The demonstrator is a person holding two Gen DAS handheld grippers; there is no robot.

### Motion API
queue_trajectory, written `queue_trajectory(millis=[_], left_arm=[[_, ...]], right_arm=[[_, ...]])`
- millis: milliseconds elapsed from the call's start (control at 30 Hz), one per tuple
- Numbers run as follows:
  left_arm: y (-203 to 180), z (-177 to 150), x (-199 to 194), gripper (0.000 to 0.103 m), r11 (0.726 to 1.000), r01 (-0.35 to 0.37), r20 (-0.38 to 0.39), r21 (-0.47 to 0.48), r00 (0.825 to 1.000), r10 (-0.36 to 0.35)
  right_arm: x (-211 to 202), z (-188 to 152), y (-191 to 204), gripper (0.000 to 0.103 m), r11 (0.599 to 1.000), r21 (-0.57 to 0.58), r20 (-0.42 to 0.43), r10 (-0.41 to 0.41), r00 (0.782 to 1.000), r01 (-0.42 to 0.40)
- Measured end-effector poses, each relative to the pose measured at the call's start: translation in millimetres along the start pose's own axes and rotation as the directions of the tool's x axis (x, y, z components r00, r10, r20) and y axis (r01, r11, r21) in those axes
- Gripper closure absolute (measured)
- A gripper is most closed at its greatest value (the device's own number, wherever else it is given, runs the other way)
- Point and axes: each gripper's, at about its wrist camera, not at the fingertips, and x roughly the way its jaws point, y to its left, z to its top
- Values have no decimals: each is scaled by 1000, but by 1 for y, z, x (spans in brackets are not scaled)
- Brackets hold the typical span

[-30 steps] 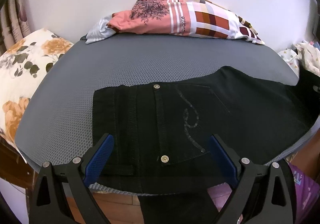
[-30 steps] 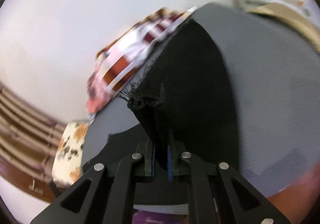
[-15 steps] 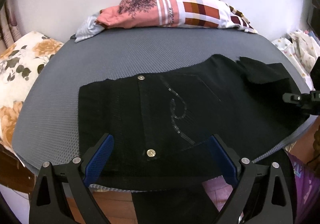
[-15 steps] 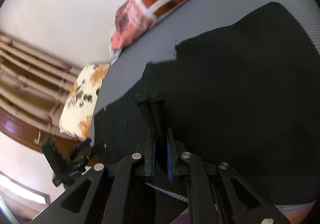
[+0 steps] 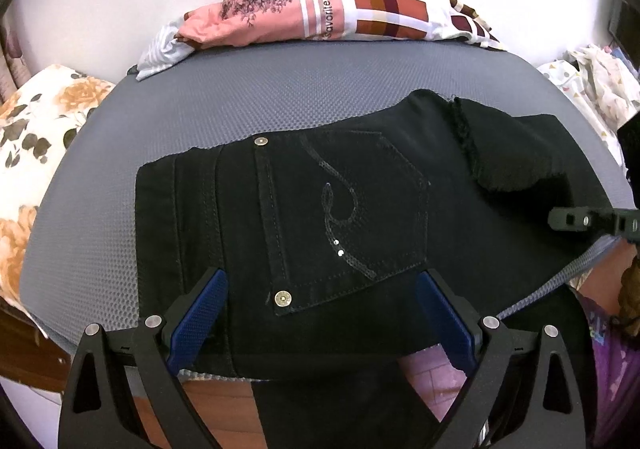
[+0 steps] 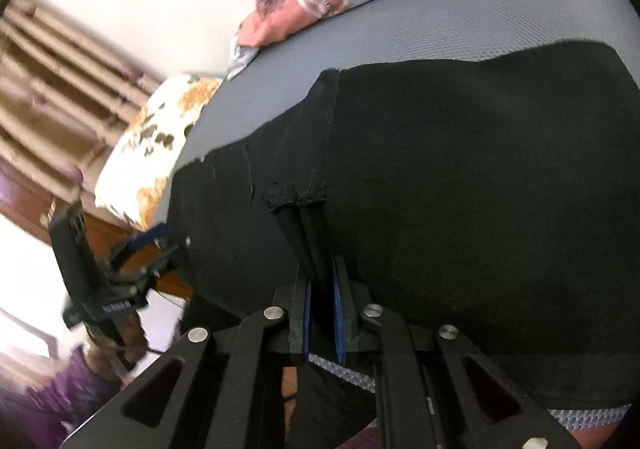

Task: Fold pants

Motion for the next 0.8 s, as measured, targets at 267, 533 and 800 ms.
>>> queue_trajectory(millis=[267,533,800], left_arm=[[6,0,3,8,1000,6,-14,-22,1000,-7],[13,2,-5,8,999,9,15,-47,1000,-9],[45,8,-20,8,985,62,51,-160,997,-55]], right_arm=[[12,-17,30,62,980,-196,-53,-29,998,18],[-20,-10,10,58,983,-114,-2,142,990,-141],[-17,-9,16,78,980,-198,23,-3,1000,8]])
